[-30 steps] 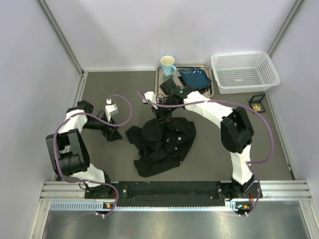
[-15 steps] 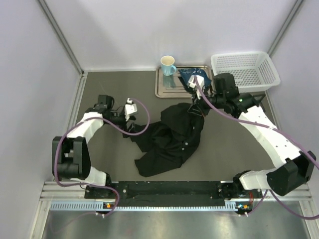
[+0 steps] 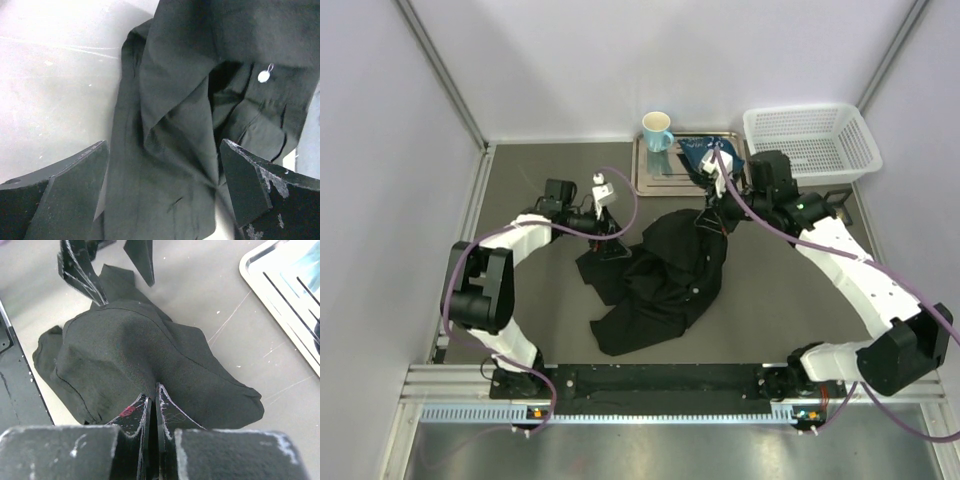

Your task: Pin the brooch onto the clothing

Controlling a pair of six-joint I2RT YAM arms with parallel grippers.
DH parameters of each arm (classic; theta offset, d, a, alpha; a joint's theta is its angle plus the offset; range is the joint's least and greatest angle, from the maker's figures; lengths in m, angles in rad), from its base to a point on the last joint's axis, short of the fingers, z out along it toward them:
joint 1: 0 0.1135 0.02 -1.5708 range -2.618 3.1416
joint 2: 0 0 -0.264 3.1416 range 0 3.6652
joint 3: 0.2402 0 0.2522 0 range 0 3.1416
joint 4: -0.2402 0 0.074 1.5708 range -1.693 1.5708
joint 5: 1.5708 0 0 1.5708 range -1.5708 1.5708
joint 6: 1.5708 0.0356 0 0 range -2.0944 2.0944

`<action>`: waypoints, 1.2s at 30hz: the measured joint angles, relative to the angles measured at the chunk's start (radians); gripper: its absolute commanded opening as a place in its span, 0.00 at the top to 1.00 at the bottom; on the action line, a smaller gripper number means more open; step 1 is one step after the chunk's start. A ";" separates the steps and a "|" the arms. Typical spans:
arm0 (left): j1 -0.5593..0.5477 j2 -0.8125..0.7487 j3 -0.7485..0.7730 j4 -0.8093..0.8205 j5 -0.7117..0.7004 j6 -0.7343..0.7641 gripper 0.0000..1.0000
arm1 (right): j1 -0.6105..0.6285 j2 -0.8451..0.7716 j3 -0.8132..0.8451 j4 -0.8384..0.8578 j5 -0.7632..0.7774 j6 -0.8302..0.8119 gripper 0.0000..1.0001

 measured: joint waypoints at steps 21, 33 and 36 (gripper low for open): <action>0.025 0.024 -0.023 0.447 0.045 -0.785 1.00 | -0.002 -0.130 0.116 0.137 0.069 0.145 1.00; 0.214 -0.340 0.306 0.140 0.125 -0.615 1.00 | -0.037 -0.155 0.295 0.201 0.125 0.259 0.98; 0.232 -0.438 0.364 -0.023 0.098 -0.484 1.00 | -0.037 -0.160 0.274 0.216 0.050 0.318 0.91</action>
